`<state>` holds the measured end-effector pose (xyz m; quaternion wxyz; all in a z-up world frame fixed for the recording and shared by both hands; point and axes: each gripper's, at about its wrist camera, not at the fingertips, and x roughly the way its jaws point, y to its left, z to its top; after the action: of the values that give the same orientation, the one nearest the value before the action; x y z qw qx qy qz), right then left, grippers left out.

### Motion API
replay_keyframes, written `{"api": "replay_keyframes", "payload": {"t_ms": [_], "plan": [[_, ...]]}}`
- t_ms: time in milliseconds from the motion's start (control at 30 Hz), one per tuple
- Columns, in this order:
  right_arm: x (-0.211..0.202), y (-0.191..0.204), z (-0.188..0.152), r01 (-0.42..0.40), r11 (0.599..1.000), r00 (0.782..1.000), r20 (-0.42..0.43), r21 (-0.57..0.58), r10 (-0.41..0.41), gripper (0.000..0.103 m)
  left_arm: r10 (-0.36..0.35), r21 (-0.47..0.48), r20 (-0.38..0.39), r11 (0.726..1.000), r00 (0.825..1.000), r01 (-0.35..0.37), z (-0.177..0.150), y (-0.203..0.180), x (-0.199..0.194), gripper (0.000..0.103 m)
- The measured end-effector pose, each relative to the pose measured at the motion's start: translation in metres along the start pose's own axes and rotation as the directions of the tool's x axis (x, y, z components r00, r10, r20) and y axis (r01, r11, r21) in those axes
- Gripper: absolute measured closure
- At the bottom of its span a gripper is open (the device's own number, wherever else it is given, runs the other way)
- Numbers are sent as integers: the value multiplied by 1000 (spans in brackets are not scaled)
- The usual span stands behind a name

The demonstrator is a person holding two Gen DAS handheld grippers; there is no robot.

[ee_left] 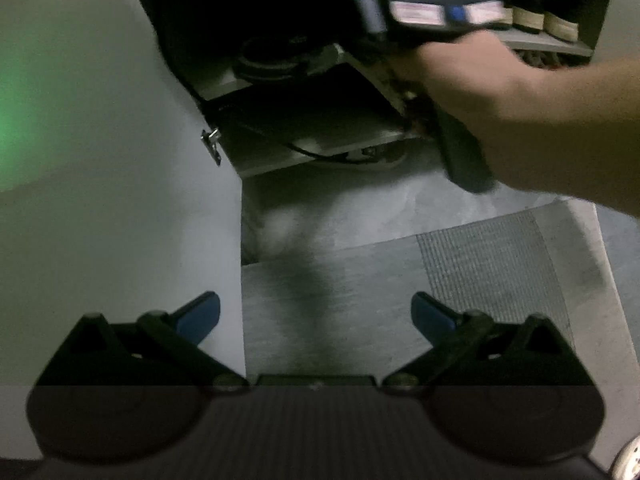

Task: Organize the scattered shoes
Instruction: 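Withdraw the open right gripper from the shelf, then turn the right gripper toward the cream clogs with brown straps on the mat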

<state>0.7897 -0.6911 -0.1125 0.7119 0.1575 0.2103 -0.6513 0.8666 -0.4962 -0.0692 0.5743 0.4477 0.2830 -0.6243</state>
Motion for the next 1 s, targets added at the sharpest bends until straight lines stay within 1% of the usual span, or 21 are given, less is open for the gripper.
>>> {"api": "replay_keyframes", "payload": {"t_ms": [67, 133, 200, 233, 267, 300, 333, 367, 433, 467, 567, 633, 733, 767, 833, 867, 900, 967, 1000], "plan": [[-17, -3, 0, -21, 1000, 1000, 12, 5, 21, 5, 5, -7, -11, 1000, 1000, -5, 0, 4, 2, 0], [-37, -10, -6, -20, 999, 1000, -8, 49, 21, 5, 8, -3, -9, 1000, 1000, -8, 0, 7, 2, 0], [-57, -17, -13, -19, 996, 999, -28, 93, 21, 8, 6, 1, -7, 1000, 1000, -6, -1, 10, 3, 0], [-65, -21, -16, -16, 993, 999, -39, 113, 20, 18, 5, 4, -10, 1000, 1000, -5, -1, 12, 5, 0], [-68, -26, -20, -2, 991, 998, -63, 134, 10, 32, 6, 11, -16, 1000, 1000, -6, -3, 13, 8, 0], [-73, -34, -28, 23, 984, 994, -111, 176, -4, 35, 7, 18, -22, 1000, 1000, -7, -6, 14, 11, 0], [-71, -41, -32, 28, 978, 992, -127, 205, -2, 41, 8, 25, -29, 1000, 1000, -8, -8, 15, 13, 0], [-60, -51, -32, 37, 975, 990, -141, 219, -6, 57, 8, 30, -35, 1000, 999, -7, -11, 15, 14, 0], [-47, -52, -32, 37, 974, 987, -163, 224, 0, 71, 9, 41, -43, 999, 999, -7, -15, 16, 16, 0], [-37, -51, -29, 35, 975, 987, -160, 221, 0, 75, 9, 48, -46, 999, 999, -7, -17, 17, 17, 0], [-2, -53, -16, 45, 972, 987, -158, 231, -8, 79, 14, 67, -56, 998, 998, -10, -21, 19, 19, 0], [11, -59, -13, 49, 954, 983, -185, 296, 7, 79, 16, 74, -58, 997, 998, -11, -22, 22, 22, 0], [3, -51, -21, 37, 961, 974, -225, 275, 27, 79, 28, 97, -53, 995, 998, -22, -25, 23, 24, 0], [-12, -51, -26, 45, 956, 973, -231, 290, 25, 79, 30, 104, -53, 994, 998, -24, -26, 22, 23, 0], [-40, -52, -35, 60, 947, 970, -243, 317, 20, 79, 41, 150, -41, 988, 998, -35, -29, 15, 24, 0], [-47, -55, -40, 74, 941, 969, -249, 329, 11, 78, 46, 173, -33, 984, 998, -40, -30, 11, 25, 0], [-75, -66, -51, 113, 926, 964, -265, 359, -15, 78, 51, 195, -25, 980, 998, -45, -32, 6, 26, 0], [-108, -85, -73, 173, 902, 952, -301, 397, -50, 78, 62, 255, -11, 965, 998, -57, -36, -8, 29, 0], [-137, -99, -93, 228, 877, 937, -340, 423, -80, 78, 67, 289, -3, 955, 998, -63, -38, -19, 30, 0]]}}
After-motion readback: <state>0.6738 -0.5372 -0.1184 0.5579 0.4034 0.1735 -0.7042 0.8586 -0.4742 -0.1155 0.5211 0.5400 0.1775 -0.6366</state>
